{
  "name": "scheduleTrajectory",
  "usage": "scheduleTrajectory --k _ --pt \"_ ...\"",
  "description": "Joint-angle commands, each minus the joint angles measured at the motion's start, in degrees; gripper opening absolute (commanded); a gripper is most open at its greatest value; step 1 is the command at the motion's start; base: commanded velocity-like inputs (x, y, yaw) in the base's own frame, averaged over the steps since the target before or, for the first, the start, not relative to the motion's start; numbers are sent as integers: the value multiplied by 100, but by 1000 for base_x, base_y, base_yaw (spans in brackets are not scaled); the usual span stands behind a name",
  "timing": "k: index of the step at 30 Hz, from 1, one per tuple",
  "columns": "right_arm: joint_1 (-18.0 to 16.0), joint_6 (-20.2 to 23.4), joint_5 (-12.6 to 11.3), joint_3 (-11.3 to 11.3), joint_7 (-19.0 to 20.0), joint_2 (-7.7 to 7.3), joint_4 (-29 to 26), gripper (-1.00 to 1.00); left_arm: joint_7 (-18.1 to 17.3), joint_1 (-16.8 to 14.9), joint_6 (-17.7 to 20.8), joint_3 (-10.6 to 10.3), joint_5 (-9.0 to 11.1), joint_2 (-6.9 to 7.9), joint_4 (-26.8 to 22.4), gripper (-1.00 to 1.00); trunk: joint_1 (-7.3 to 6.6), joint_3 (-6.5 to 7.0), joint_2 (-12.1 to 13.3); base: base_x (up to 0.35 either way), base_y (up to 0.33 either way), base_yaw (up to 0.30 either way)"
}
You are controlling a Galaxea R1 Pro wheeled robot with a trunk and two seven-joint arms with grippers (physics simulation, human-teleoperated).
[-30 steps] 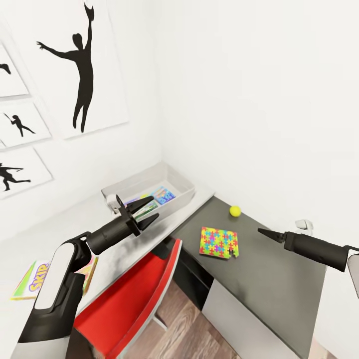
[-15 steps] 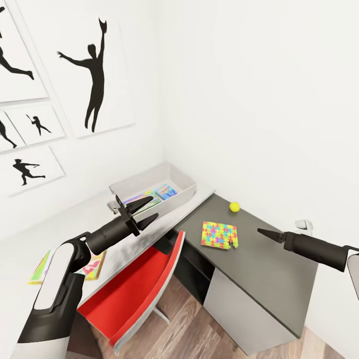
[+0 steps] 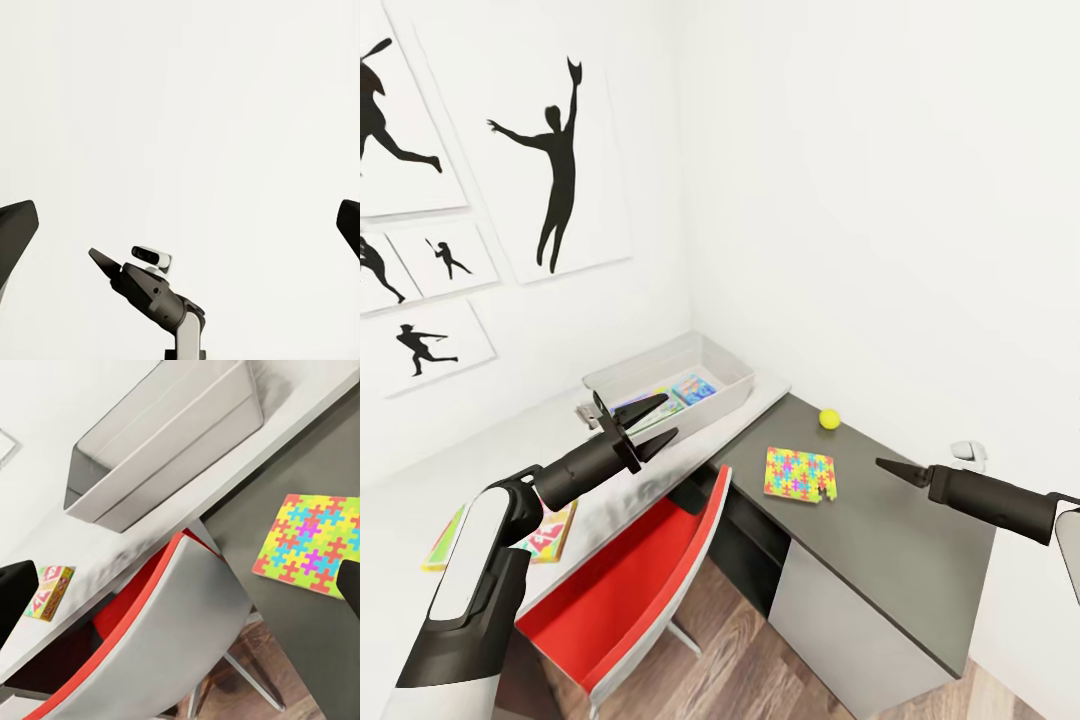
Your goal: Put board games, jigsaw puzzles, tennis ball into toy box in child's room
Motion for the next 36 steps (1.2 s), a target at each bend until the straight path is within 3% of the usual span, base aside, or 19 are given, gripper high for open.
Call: scheduleTrajectory --k 1,15,36 --pt "-6 21 27 -5 38 0 0 100 -10 -5 31 11 -17 -4 0 100 2 1 -7 -7 2 0" --pt "-9 27 27 -4 33 -1 0 100 1 2 26 31 -19 0 0 100 2 133 -7 -3 16 0" --pt "-14 27 27 -4 21 -7 0 100 3 9 19 36 -20 1 0 100 2 329 -7 0 176 0"
